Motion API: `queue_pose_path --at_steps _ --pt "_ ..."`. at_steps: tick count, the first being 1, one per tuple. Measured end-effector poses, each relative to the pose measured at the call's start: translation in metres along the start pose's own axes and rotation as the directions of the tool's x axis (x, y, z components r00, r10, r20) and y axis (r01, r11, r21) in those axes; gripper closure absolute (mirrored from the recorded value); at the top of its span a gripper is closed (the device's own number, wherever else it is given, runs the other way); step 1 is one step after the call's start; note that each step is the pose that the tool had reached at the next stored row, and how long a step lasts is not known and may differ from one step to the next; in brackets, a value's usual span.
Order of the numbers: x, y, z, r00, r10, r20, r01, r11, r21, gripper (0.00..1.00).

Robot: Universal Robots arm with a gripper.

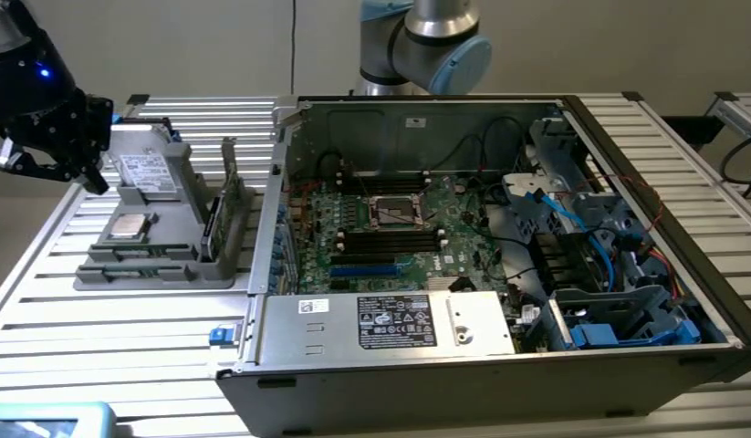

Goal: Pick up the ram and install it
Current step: 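Pick up the ram and move it above insertion slot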

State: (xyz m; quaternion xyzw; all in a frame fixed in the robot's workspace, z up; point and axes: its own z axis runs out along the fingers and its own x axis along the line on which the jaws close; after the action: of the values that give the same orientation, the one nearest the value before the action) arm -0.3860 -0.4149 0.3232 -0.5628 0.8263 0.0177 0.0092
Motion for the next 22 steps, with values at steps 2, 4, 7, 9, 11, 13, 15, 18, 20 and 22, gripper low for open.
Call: queue_pose_path --at_steps 2,4,7,9,11,13,15,18,20,22 --pt "0.0000 0.0001 0.0002 0.9994 -0.036 -0.0007 0.036 0.9994 -0.0013 0.89" --pt "0.0000 0.0001 0.0003 0.9974 -0.072 -0.0012 0.072 0.9974 -0.0026 0.89" --pt "0.0000 0.0000 0.0005 0.9922 -0.125 -0.0018 0.125 0.9922 -0.0044 0.89" --pt "0.0000 0.0000 0.0006 0.9871 -0.160 -0.0023 0.160 0.9871 -0.0057 0.89" --pt "0.0000 0.0000 0.0006 0.9808 -0.195 -0.0029 0.195 0.9808 -0.0072 0.89" --pt "0.0000 0.0000 0.0008 0.9734 -0.229 -0.0034 0.229 0.9734 -0.0084 0.89" --pt "0.0000 -0.0001 0.0009 0.9653 -0.261 -0.0043 0.261 0.9652 -0.0097 0.89" --pt "0.0001 -0.0001 0.0009 0.9633 -0.268 -0.0051 0.268 0.9633 -0.0100 0.89" --pt "0.0000 -0.0001 0.0012 0.9633 -0.268 -0.0052 0.268 0.9633 -0.0102 0.89" --pt "0.0008 -0.0003 0.0020 0.9633 -0.268 -0.0050 0.268 0.9633 -0.0099 0.89"
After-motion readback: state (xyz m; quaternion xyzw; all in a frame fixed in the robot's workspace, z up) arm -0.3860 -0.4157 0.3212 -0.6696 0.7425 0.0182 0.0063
